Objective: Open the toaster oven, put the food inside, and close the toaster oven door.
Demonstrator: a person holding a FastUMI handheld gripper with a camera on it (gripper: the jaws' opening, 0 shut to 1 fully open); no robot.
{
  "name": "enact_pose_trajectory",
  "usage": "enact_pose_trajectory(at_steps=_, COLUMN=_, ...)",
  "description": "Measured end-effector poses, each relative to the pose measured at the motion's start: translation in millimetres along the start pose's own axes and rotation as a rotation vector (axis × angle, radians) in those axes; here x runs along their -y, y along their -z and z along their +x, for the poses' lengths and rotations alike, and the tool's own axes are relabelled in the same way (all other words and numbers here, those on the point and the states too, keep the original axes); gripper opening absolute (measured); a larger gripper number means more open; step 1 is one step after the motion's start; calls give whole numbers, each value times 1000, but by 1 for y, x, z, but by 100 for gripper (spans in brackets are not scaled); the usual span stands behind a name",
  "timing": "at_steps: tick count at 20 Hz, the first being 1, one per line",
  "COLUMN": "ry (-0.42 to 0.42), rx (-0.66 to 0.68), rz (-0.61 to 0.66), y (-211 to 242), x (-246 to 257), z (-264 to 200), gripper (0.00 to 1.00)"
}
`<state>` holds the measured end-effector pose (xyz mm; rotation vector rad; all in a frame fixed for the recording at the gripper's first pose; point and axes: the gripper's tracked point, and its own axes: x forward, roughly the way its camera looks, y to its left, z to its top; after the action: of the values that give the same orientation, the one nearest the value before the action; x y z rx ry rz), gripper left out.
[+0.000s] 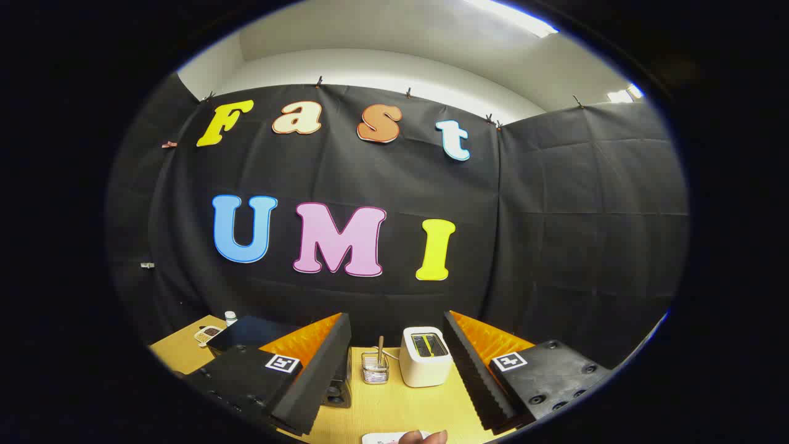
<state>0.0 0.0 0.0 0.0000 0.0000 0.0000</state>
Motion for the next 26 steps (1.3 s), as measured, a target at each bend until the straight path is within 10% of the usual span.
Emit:
enact_pose_trajectory(at_steps=16, ry=-7, rx=-22, rz=10, y=3, x=-17, z=0, gripper=97)
enact_pose_trajectory(at_steps=26, ry=-121, rx=-104, rz=54, y=36, x=-118, z=5, gripper=97)
